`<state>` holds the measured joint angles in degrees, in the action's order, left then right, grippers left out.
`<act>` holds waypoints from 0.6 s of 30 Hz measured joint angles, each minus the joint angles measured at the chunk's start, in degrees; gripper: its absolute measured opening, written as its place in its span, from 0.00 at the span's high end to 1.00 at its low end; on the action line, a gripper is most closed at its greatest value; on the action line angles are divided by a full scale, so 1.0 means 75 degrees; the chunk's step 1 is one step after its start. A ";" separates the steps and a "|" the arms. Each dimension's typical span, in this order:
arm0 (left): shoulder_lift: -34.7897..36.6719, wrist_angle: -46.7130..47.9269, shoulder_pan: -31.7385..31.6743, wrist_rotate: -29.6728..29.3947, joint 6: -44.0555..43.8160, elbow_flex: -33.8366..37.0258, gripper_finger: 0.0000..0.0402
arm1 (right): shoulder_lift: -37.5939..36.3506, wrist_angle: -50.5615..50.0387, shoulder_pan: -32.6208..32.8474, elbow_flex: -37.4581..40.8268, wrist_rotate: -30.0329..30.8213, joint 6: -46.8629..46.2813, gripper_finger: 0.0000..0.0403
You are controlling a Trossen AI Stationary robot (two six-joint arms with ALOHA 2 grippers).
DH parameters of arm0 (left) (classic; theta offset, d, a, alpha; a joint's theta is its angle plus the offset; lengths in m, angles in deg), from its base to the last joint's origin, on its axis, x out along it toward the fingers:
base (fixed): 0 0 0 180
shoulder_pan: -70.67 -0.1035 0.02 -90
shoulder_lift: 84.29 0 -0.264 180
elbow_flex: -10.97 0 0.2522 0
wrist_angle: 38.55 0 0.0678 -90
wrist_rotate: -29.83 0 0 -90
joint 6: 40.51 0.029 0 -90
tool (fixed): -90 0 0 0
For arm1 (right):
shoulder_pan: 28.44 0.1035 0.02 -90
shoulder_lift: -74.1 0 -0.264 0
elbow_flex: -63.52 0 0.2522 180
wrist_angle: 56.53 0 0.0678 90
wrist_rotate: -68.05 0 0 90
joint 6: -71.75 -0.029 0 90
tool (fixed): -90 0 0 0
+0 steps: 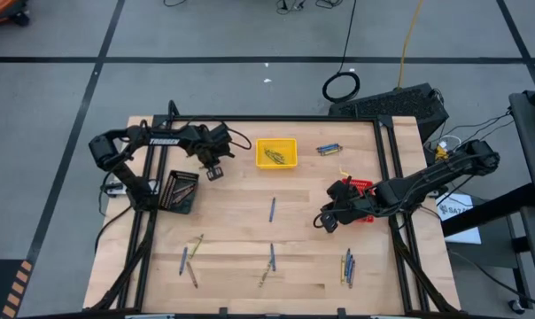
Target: Sort crayons
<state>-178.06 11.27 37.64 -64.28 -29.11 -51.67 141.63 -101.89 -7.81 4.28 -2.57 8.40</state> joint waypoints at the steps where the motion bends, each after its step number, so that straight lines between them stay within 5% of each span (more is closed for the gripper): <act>1: 0.0046 0.0097 0.0043 0.0003 -0.0003 -0.0040 0.99 | 0.0000 -0.0002 0.0000 0.0000 0.0005 0.0000 0.90; 12: 0.0454 0.0417 0.0632 0.0055 -0.0020 -0.0771 1.00 | 0.0000 0.0003 0.0000 0.0000 0.0019 0.0048 0.90; 18: 0.0454 -0.0390 0.1011 0.0059 0.0138 -0.1489 1.00 | 0.0000 0.0003 -0.0003 0.0000 0.0245 0.0166 0.90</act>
<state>-174.65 8.35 45.22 -63.83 -28.08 -62.84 141.63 -101.86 -7.84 4.28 -0.74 9.64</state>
